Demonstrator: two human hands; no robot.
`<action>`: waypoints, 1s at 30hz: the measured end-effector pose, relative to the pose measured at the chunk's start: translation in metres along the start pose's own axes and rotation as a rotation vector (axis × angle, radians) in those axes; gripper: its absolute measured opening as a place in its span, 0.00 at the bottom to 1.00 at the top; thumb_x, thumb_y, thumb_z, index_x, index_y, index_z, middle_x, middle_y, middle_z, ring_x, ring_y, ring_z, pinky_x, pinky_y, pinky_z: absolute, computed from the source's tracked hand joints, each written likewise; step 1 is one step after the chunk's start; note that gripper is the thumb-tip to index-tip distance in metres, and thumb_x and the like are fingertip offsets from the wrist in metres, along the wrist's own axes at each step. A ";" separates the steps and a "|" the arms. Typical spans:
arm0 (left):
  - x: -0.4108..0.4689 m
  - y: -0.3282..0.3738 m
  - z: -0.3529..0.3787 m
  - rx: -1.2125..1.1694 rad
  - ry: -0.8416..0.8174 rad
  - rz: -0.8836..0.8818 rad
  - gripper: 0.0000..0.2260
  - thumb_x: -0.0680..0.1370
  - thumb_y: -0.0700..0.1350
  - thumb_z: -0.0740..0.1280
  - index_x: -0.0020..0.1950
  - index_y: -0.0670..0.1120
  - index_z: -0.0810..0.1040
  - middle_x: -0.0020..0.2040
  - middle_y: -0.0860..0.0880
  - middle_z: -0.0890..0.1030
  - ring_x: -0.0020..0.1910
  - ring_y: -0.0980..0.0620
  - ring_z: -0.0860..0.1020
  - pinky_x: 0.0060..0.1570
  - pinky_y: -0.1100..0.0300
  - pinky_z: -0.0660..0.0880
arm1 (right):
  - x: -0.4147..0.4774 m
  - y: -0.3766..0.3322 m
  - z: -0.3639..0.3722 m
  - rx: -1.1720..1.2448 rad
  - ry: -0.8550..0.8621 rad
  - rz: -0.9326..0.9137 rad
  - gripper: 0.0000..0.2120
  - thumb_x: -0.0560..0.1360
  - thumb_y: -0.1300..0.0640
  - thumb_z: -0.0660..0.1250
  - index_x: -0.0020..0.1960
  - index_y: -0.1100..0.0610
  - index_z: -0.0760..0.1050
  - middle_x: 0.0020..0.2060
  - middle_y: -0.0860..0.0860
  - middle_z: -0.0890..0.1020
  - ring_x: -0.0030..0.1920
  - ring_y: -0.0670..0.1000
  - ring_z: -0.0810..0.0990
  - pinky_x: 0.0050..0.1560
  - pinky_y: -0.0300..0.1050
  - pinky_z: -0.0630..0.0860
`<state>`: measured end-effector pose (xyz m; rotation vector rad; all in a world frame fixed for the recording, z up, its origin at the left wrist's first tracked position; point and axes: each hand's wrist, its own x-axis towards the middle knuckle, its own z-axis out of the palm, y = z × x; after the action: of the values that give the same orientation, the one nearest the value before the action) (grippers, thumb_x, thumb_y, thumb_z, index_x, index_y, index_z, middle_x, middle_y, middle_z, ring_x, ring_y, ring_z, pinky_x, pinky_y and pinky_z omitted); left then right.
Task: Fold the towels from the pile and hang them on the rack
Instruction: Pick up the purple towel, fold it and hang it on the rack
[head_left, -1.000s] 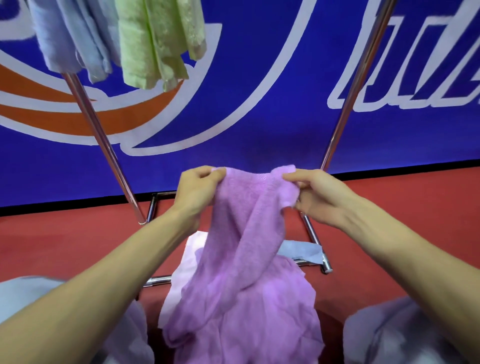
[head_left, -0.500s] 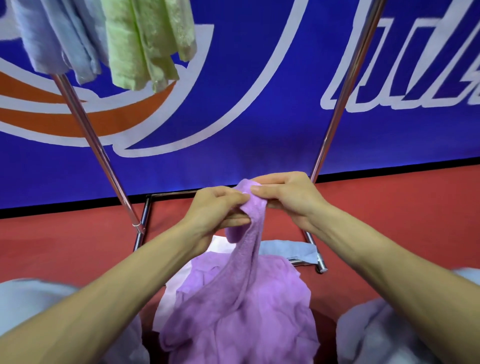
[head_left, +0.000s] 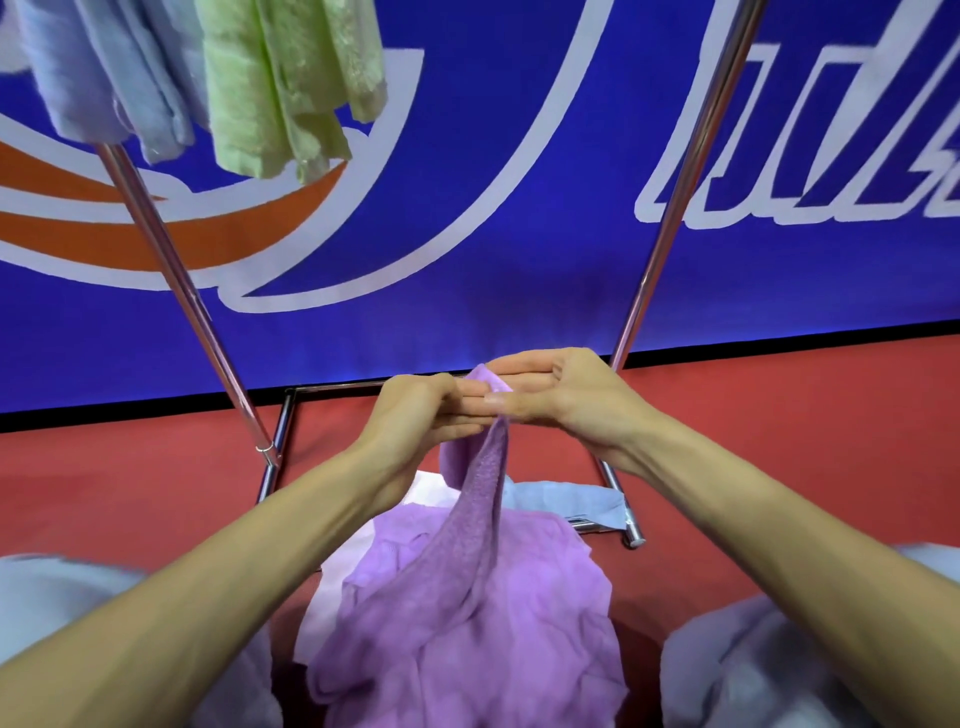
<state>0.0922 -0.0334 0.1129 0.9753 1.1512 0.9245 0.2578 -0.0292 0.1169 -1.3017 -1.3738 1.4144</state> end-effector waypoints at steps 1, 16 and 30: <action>-0.001 0.000 -0.002 0.034 -0.017 0.013 0.17 0.72 0.31 0.55 0.53 0.34 0.81 0.50 0.39 0.84 0.51 0.46 0.83 0.56 0.55 0.78 | 0.000 0.000 0.000 -0.030 0.000 -0.004 0.20 0.67 0.66 0.76 0.58 0.63 0.79 0.50 0.58 0.85 0.53 0.54 0.84 0.56 0.45 0.79; 0.010 -0.009 -0.015 0.988 0.038 0.376 0.30 0.69 0.44 0.75 0.68 0.49 0.67 0.61 0.50 0.69 0.62 0.50 0.66 0.58 0.59 0.66 | 0.000 -0.007 0.004 -0.344 0.039 -0.197 0.20 0.71 0.76 0.56 0.46 0.55 0.78 0.44 0.51 0.84 0.45 0.48 0.82 0.52 0.48 0.78; 0.021 -0.003 -0.025 1.101 0.116 0.629 0.06 0.77 0.46 0.66 0.46 0.47 0.82 0.40 0.48 0.79 0.44 0.51 0.75 0.45 0.52 0.72 | 0.008 -0.010 -0.011 -0.637 0.136 -0.224 0.15 0.72 0.66 0.65 0.55 0.55 0.81 0.52 0.48 0.84 0.53 0.48 0.82 0.58 0.41 0.75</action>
<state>0.0712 -0.0110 0.1007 2.2900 1.5037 0.7939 0.2659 -0.0182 0.1262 -1.5326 -1.8891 0.7393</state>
